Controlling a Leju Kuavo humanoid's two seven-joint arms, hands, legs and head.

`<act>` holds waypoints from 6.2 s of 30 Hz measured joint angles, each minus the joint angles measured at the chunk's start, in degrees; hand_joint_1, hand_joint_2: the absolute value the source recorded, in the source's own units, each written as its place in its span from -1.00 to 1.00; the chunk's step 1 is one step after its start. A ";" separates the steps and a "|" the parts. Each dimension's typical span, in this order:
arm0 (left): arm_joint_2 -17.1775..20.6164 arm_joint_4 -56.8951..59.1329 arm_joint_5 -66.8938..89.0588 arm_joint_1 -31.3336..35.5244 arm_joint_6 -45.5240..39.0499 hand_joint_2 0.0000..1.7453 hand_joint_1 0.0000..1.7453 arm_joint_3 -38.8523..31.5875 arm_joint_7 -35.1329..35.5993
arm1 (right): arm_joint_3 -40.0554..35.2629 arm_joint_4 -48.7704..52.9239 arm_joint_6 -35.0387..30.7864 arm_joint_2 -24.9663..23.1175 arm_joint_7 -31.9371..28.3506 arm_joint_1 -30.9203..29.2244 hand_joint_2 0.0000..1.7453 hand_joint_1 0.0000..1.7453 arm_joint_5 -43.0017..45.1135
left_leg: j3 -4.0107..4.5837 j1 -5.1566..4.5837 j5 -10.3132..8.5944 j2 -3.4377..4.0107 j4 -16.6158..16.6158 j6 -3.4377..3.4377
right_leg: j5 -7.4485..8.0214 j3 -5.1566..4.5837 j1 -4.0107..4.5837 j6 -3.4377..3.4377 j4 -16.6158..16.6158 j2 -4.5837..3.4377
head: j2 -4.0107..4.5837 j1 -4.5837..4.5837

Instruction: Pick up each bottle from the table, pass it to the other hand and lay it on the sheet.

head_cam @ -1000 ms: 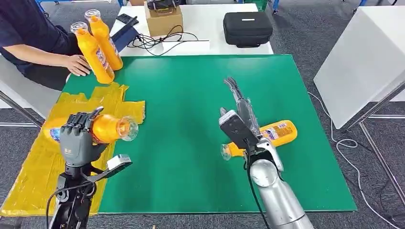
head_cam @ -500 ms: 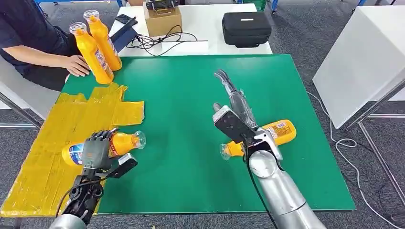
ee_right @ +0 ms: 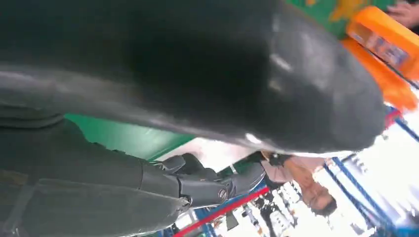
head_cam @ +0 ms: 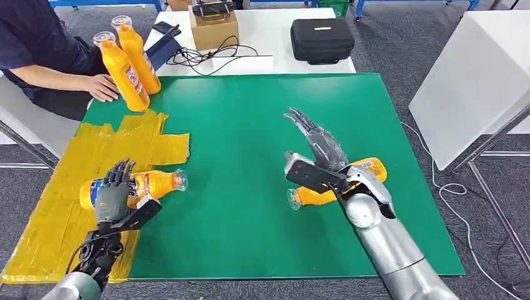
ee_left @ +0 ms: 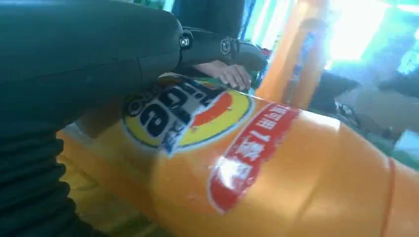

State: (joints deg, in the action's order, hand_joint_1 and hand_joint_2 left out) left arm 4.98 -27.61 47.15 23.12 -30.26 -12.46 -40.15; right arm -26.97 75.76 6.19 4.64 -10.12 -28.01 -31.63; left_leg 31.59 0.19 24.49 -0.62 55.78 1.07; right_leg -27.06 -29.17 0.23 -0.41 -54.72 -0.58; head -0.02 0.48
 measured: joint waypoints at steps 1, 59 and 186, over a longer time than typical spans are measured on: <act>0.26 -1.75 -4.08 -0.53 1.90 -1.00 -1.00 0.74 -0.17 | 0.22 -0.13 0.83 1.48 -1.18 -0.15 1.00 -1.00 0.00 | 0.00 -0.02 0.00 -0.04 0.00 0.00 | 0.00 0.03 -0.02 0.00 0.01 0.06 | 0.00 0.02; -0.68 -56.23 -48.15 -16.11 32.06 -1.00 -1.00 10.18 -0.17 | -4.99 -30.12 2.09 14.70 -5.00 -8.25 1.00 -1.00 -15.54 | 0.51 -0.05 -0.05 -0.28 0.10 0.11 | 0.01 -0.42 -0.09 -0.03 0.01 0.26 | 0.00 0.02; -11.91 -54.85 -74.99 -18.76 46.07 1.00 -1.00 20.59 15.08 | -39.76 -31.12 -27.00 -25.40 18.43 -9.69 1.00 1.00 2.65 | 0.75 0.04 -0.04 0.27 0.10 0.06 | 0.03 -0.82 0.04 -0.05 -0.01 -0.18 | 0.00 0.00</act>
State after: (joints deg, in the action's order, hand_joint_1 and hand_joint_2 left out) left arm -6.93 -82.47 -27.85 4.36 15.80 8.13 -25.07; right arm -66.73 44.63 -20.81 -20.76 8.30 -37.71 -28.98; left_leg 32.34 0.23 24.46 -0.34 55.88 1.13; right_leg -27.03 -29.99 0.27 -0.46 -54.73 -0.76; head -0.02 0.48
